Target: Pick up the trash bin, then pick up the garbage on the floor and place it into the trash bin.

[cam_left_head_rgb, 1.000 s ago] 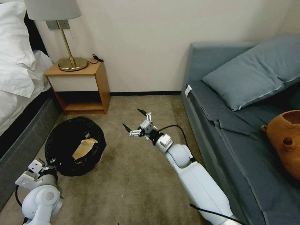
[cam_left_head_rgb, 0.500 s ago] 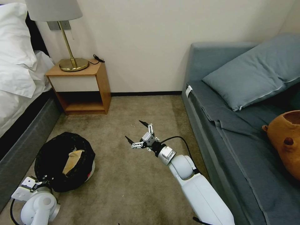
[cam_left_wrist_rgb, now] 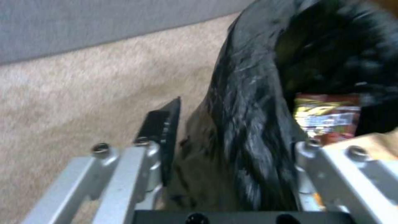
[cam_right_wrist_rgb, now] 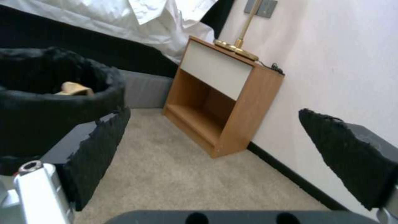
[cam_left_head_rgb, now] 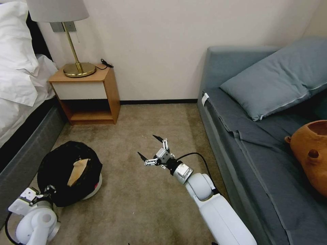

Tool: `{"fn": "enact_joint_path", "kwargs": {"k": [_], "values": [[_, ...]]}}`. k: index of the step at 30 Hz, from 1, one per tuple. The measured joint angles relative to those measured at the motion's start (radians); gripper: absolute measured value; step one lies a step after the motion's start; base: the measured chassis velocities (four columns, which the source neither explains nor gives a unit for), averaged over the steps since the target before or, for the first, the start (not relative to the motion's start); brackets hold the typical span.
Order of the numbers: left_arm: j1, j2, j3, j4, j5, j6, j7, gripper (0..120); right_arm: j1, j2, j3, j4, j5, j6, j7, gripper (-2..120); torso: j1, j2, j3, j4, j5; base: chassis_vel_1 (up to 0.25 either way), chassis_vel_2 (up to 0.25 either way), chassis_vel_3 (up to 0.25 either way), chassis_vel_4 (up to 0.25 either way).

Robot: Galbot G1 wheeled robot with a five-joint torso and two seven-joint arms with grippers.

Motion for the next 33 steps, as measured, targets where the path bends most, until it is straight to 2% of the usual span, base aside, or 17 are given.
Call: {"fn": "enact_joint_path", "kwargs": {"k": [1, 2, 4, 6, 8, 12, 14, 16, 18, 21, 24, 25, 26, 28, 30, 31, 33], "values": [[0.0, 0.006, -0.001, -0.014, 0.001, 0.002, -0.004, 59, -0.002, 0.002, 0.0, 0.0, -0.002, 0.001, -0.001, 100, 0.0, 0.0, 0.0, 0.0, 0.0006, 0.0, 0.0, 0.0, 0.0], [0.0, 0.006, -0.001, -0.014, 0.001, 0.002, -0.004, 59, -0.002, 0.002, 0.0, 0.0, -0.002, 0.001, -0.001, 100, 0.0, 0.0, 0.0, 0.0, 0.0006, 0.0, 0.0, 0.0, 0.0], [0.002, 0.015, -0.003, -0.031, 0.006, 0.006, -0.01, 71, -0.003, 0.005, 0.0, -0.001, -0.003, 0.002, -0.001, 100, 0.0, 0.0, 0.0, 0.0, 0.0005, 0.0, 0.0, 0.0, 0.0], [0.005, 0.018, -0.005, -0.037, 0.012, 0.006, -0.01, 74, -0.003, 0.005, 0.0, -0.001, -0.001, 0.002, -0.001, 100, 0.0, 0.0, 0.0, 0.0001, 0.0005, 0.0, 0.0, 0.0, 0.0], [0.016, 0.029, -0.013, -0.054, 0.047, 0.005, 0.008, 86, -0.002, 0.006, -0.005, -0.005, 0.013, 0.002, 0.004, 100, 0.0, 0.0, 0.0, 0.0, 0.0005, 0.0, 0.0, 0.0, 0.0], [0.024, 0.037, -0.018, -0.064, 0.074, 0.001, 0.026, 92, 0.0, 0.006, -0.008, -0.008, 0.019, 0.002, 0.009, 100, 0.0, 0.0, 0.0, 0.0001, 0.0005, 0.0, 0.0, 0.0, 0.0], [0.05, 0.063, -0.035, -0.101, 0.159, -0.01, 0.08, 100, 0.013, 0.003, -0.013, -0.018, 0.026, -0.006, 0.033, 100, 0.0, 0.0, 0.0, 0.0002, 0.0006, 0.0, 0.0, 0.0, 0.0], [0.052, 0.067, -0.037, -0.106, 0.168, -0.011, 0.086, 100, 0.014, 0.002, -0.014, -0.019, 0.029, -0.007, 0.037, 100, 0.0, 0.0, 0.0, 0.0002, 0.0007, 0.0, 0.0, 0.0, 0.0], [0.081, 0.087, -0.047, -0.139, 0.264, -0.022, 0.154, 100, 0.023, 0.001, -0.02, -0.025, 0.069, -0.024, 0.08, 100, 0.0, 0.0, 0.0, 0.0001, 0.0007, 0.0, 0.0, 0.0, 0.0], [0.095, 0.094, -0.048, -0.153, 0.309, -0.029, 0.184, 100, 0.026, 0.001, -0.022, -0.027, 0.094, -0.035, 0.098, 100, 0.0, 0.0, 0.0, 0.0001, 0.0007, 0.0, 0.0, 0.0, 0.0], [0.154, 0.125, -0.047, -0.205, 0.477, -0.069, 0.315, 100, 0.031, -0.005, -0.042, -0.017, 0.207, -0.11, 0.185, 100, 0.0, 0.0, 0.0, 0.0002, 0.0008, 0.0, 0.0, 0.0, 0.0], [0.154, 0.125, -0.047, -0.205, 0.477, -0.069, 0.315, 100, 0.031, -0.005, -0.042, -0.017, 0.207, -0.11, 0.185, 100, 0.0, 0.0, 0.0, 0.0002, 0.0008, 0.0, 0.0, 0.0, 0.0], [0.173, 0.137, -0.045, -0.215, 0.528, -0.089, 0.37, 100, 0.032, -0.014, -0.053, 0.003, 0.262, -0.155, 0.223, 100, 0.0, 0.0, 0.0, 0.0002, 0.0008, 0.0, 0.0, 0.0, 0.0], [0.179, 0.141, -0.043, -0.218, 0.543, -0.097, 0.391, 100, 0.032, -0.017, -0.057, 0.009, 0.281, -0.171, 0.236, 100, 0.0, 0.0, 0.0, 0.0002, 0.0007, 0.0, 0.0, 0.0, 0.0], [0.201, 0.162, -0.032, -0.223, 0.604, -0.122, 0.473, 100, 0.038, -0.029, -0.074, 0.027, 0.349, -0.24, 0.308, 100, 0.0, 0.0, 0.0, 0.0002, 0.0008, 0.0, 0.0, 0.0, 0.0], [0.201, 0.162, -0.032, -0.223, 0.604, -0.122, 0.473, 100, 0.038, -0.029, -0.074, 0.027, 0.349, -0.24, 0.308, 100, 0.0, 0.0, 0.0, 0.0002, 0.0008, 0.0, 0.0, 0.0, 0.0], [0.208, 0.189, -0.014, -0.222, 0.651, -0.133, 0.526, 100, 0.046, -0.035, -0.078, 0.03, 0.394, -0.304, 0.371, 100, 0.0, 0.0, 0.0, 0.0002, 0.0007, 0.0, 0.0, 0.0, 0.0]]}}
